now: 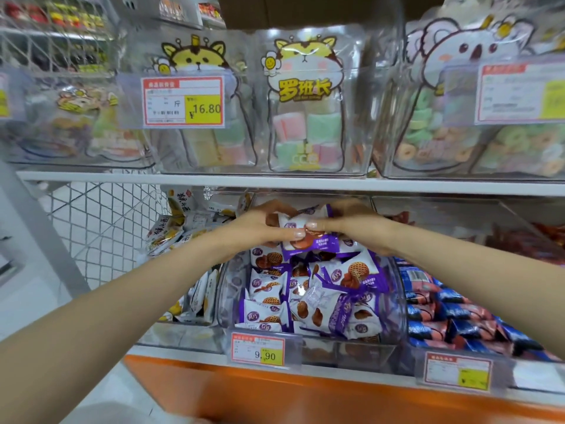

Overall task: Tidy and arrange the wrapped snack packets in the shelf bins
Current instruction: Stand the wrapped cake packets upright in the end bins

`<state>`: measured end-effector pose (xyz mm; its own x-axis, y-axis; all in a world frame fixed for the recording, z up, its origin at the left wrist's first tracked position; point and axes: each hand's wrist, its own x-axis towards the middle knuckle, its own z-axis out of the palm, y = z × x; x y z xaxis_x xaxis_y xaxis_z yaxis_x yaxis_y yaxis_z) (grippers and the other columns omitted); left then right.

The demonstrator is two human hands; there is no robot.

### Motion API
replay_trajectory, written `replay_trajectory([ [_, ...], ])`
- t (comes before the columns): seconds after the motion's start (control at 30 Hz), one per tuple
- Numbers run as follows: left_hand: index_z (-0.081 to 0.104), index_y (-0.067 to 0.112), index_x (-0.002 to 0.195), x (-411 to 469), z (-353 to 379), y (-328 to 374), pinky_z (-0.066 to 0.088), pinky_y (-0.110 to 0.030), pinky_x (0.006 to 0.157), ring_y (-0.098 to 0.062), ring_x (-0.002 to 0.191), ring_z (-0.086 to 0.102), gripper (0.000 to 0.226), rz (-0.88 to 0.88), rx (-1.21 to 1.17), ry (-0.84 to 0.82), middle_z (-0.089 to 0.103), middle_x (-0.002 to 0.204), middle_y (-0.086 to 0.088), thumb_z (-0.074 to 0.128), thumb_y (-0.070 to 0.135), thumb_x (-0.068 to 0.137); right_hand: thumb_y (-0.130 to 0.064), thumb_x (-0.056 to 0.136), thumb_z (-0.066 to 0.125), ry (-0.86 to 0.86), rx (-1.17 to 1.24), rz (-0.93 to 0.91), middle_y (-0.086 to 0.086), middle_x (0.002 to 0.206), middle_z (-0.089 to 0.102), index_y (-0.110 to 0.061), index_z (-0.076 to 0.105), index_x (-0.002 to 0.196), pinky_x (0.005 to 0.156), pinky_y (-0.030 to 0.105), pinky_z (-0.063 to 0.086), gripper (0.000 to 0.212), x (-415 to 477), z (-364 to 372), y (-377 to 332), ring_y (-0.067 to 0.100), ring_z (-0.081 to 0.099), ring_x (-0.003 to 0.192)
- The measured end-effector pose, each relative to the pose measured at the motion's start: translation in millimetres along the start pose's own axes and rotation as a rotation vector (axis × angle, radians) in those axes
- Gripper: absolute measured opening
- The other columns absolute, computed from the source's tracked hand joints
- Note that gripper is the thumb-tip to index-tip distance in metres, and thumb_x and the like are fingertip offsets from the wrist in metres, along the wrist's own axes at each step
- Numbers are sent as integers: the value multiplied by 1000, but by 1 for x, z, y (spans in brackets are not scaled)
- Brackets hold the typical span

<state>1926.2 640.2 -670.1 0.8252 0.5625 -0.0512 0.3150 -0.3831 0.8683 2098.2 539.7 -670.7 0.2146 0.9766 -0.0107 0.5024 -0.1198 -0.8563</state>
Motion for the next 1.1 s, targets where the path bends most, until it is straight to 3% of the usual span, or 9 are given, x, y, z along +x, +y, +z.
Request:
replay_trajectory([
  [0.13, 59, 22, 91, 5, -8, 0, 45, -11, 65, -11, 79, 60, 20, 36, 183, 15, 65, 96, -3, 74, 21, 78, -39, 82, 68, 21, -206, -28, -15, 72, 56, -25, 61, 86, 50, 8, 35, 16, 3, 5, -2, 0, 49, 61],
  [0.23, 60, 20, 99, 11, -20, -6, 40, -18, 66, -15, 89, 55, 27, 22, 542, 17, 60, 98, 3, 74, 26, 78, -27, 87, 66, 124, -204, -37, -7, 75, 68, -23, 67, 82, 66, 26, 52, 7, 6, -2, 4, 11, 61, 70],
  [0.33, 58, 21, 108, 16, -22, -17, 42, -24, 70, -16, 90, 53, 36, -25, 873, -34, 60, 105, 2, 74, 31, 77, -20, 90, 61, 219, -309, -68, -8, 90, 65, -25, 64, 89, 66, 7, 42, 7, 10, -18, 15, 0, 56, 77],
  [0.47, 56, 19, 113, 20, -8, -25, 39, -27, 68, -16, 87, 51, 37, 6, 1153, -115, 59, 105, 1, 67, 37, 83, -24, 86, 65, 142, -576, -30, -8, 103, 61, -29, 61, 97, 77, 22, 39, 13, 14, -31, 34, 10, 56, 95],
  [0.6, 58, 21, 117, 22, -6, -34, 43, -30, 83, -22, 107, 54, 40, 92, 1403, -120, 59, 116, -2, 63, 42, 84, -36, 82, 70, 13, -611, 9, -5, 105, 60, -22, 60, 108, 78, 26, 42, 31, 13, -35, 36, 14, 56, 98],
  [0.7, 53, 21, 115, 22, -5, -35, 40, -30, 90, -22, 111, 51, 40, 159, 1448, -69, 59, 115, -1, 64, 43, 83, -39, 80, 71, -29, -634, 19, -5, 109, 58, -22, 58, 114, 80, 26, 42, 40, 13, -36, 35, 14, 55, 98],
  [0.8, 44, 20, 123, 21, 0, -31, 30, -27, 73, -22, 108, 50, 49, 209, 1417, -41, 54, 119, -2, 63, 43, 84, -41, 78, 72, -53, -628, 32, -5, 118, 56, -24, 54, 124, 85, 26, 39, 52, 15, -37, 37, 12, 52, 104],
  [0.93, 42, 20, 120, 24, 6, -37, 34, -29, 67, -24, 102, 54, 42, 278, 1498, -42, 54, 118, -4, 60, 39, 87, -39, 71, 79, -68, -619, 63, -2, 134, 51, -25, 49, 132, 97, 32, 42, 69, 20, -38, 39, 18, 50, 118],
  [1.1, 42, 20, 126, 21, 10, -37, 33, -28, 66, -24, 101, 57, 46, 257, 1519, -10, 54, 121, -4, 58, 41, 88, -22, 68, 83, -61, -520, 58, 1, 112, 64, -18, 59, 112, 72, 22, 45, 50, 20, -38, 36, 14, 62, 94],
])
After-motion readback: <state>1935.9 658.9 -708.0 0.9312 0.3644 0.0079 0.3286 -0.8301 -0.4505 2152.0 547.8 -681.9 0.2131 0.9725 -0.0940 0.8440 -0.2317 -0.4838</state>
